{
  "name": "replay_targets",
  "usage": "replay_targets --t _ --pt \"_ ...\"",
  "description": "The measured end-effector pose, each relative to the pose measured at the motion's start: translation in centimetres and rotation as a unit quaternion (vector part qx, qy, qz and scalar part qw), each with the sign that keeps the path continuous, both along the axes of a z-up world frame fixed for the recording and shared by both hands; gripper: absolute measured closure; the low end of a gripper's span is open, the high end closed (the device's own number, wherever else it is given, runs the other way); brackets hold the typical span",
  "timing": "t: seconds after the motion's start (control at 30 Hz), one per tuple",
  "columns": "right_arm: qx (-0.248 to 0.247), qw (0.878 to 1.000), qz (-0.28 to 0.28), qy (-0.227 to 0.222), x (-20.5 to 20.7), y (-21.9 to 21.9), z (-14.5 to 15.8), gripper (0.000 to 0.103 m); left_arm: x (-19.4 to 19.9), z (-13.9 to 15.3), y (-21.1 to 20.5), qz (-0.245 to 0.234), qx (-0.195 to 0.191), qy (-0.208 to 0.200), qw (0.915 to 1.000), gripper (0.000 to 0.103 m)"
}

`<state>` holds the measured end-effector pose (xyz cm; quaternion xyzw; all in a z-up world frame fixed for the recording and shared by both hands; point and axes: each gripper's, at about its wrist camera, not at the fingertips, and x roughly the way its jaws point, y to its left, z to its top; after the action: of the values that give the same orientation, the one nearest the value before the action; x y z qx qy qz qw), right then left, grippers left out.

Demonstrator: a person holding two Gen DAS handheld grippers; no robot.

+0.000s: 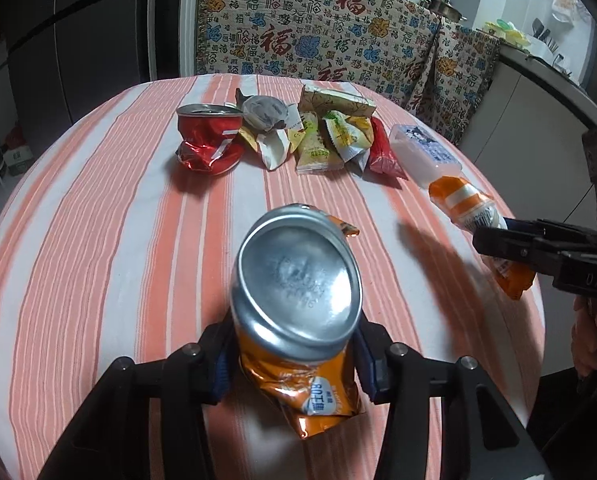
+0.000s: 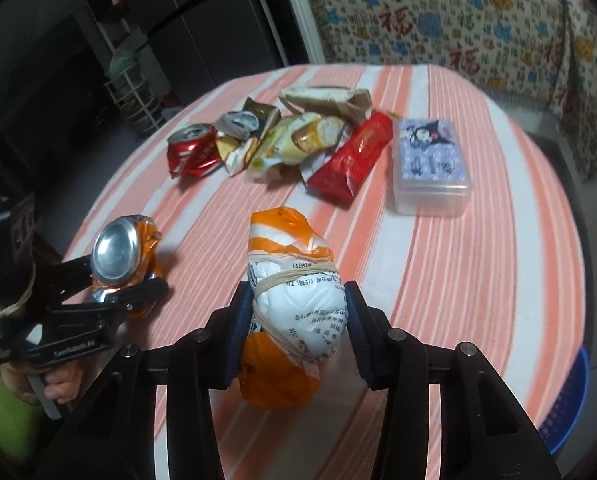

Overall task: Collect trash
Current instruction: 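Carry both items over the blue wastebasket and open both tools to drop them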

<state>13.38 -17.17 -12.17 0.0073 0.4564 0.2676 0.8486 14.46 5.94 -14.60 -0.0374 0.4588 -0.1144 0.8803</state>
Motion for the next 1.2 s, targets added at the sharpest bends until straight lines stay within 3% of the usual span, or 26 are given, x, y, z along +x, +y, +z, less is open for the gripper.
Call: replay_targets --t 0.1,0.43,0.6,0.73,0.87,1.07,1.2 --pt "-0.005 1.000 -0.006 -0.009 -0.4 -0.9 0.2 0.057 -0.2 0.7 -1.1 -0.007 -0.012 0.000 0.9999 0.054" --pt "0.032 0.998 -0.050 0.001 -0.5 -6.0 0.9 0.057 0.0 2.3 -8.8 -0.069 0.002 -0.004 0.9976 0.054" --pt "0.053 0.994 -0.096 -0.010 -0.8 -10.6 2.2 0.057 0.5 3.5 -13.4 -0.110 -0.005 -0.007 0.9939 0.054" --pt "0.067 0.985 -0.158 -0.023 -1.3 -16.7 3.4 0.057 0.8 4.3 -17.7 -0.149 -0.015 -0.010 0.9886 0.054" --pt "0.038 0.973 -0.222 -0.039 -2.1 -22.9 4.3 0.056 1.3 4.6 -23.5 -0.192 -0.027 -0.005 0.9810 0.054" --pt "-0.029 0.963 -0.265 -0.033 -2.1 -29.4 4.2 0.056 1.9 3.6 -31.7 -0.243 -0.037 0.010 0.9691 0.054" --pt "-0.021 0.953 -0.302 -0.021 -1.8 -33.1 2.3 0.056 2.5 2.0 -36.2 -0.266 -0.037 0.019 0.9631 0.053"
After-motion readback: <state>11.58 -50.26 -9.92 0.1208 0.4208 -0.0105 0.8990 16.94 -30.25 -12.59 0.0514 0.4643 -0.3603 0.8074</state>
